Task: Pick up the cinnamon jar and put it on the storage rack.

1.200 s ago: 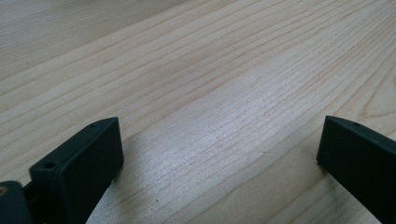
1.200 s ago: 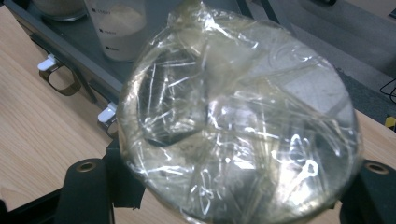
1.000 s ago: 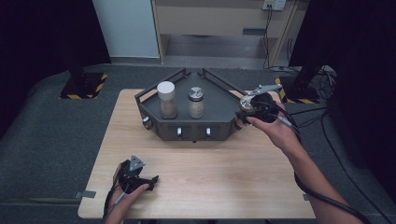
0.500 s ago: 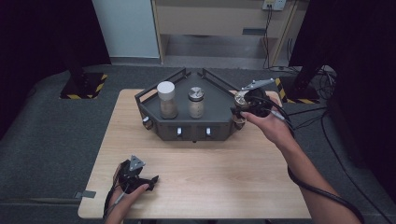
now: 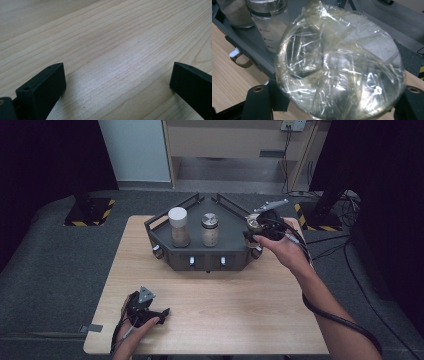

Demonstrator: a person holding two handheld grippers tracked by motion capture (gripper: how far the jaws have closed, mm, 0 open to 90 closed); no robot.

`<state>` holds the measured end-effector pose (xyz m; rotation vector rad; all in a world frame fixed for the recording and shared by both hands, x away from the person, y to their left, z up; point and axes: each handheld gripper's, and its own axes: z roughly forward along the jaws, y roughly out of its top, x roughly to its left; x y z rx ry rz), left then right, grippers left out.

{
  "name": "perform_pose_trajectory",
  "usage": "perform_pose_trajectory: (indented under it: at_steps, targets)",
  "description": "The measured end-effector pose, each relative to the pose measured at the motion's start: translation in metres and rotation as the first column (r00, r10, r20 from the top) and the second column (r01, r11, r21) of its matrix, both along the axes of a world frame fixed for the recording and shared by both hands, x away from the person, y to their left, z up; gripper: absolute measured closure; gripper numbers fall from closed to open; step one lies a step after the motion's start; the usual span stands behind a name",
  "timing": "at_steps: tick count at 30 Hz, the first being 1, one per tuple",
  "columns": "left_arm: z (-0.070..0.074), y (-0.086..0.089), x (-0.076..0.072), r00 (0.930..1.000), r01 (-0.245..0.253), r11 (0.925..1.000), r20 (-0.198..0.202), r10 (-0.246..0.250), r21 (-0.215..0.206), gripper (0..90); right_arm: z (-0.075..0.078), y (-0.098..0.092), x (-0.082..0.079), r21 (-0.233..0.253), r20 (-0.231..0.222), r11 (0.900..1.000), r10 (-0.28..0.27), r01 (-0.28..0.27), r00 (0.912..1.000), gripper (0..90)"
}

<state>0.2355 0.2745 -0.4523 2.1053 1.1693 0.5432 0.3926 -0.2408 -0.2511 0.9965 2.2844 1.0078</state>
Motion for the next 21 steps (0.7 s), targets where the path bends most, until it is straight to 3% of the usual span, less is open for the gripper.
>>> perform_pose_trajectory:
  at_steps: [21]
  targets:
    - [0.0,0.0,0.0,1.0,-0.001,1.0,0.001,0.001,-0.002,0.0,0.003,0.013,0.016,0.002,-0.004,1.0,-0.003,0.004,1.0,31.1]
